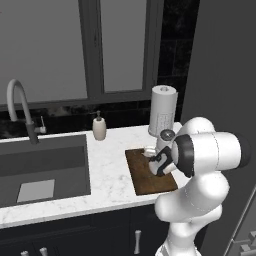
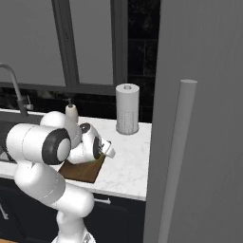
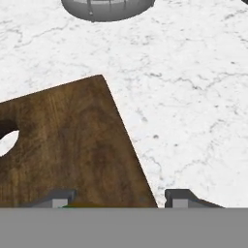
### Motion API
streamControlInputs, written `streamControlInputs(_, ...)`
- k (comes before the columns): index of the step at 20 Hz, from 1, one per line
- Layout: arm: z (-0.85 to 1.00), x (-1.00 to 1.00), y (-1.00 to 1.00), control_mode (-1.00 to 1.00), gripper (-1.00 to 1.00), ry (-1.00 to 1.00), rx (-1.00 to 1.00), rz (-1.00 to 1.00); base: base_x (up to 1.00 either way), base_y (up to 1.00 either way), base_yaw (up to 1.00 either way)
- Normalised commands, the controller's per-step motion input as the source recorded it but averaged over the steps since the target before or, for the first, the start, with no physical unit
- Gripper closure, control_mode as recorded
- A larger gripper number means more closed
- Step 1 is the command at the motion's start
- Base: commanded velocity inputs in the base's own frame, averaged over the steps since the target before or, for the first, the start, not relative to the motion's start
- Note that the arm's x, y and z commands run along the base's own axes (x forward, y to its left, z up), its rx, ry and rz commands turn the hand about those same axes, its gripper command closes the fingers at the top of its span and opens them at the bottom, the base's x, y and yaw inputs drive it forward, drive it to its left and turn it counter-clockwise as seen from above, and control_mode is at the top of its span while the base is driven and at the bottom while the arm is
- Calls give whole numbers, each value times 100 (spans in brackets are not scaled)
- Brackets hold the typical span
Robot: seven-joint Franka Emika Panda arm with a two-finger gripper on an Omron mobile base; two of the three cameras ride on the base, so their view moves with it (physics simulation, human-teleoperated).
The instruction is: Pick up the sponge from the counter and clean the cutting board by briefly scrubbing or pressing down on the cutting board. Once finished, release the sponge.
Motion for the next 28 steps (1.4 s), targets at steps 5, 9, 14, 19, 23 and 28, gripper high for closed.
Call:
streamControlInputs(5,0,0,12,-100,100,2,0,0,0,0,0)
streamControlInputs(9,0,0,58,-100,100,4,0,0,0,0,0)
streamControlInputs(14,-2,0,59,-100,100,4,0,0,0,0,0)
streamControlInputs(19,-28,0,23,-100,100,3,0,0,0,0,0)
streamControlInputs(23,-28,0,-2,-100,100,0,0,0,0,0,0)
streamControlInputs(28,-22,-22,-61,-100,100,0,0,0,0,0,0)
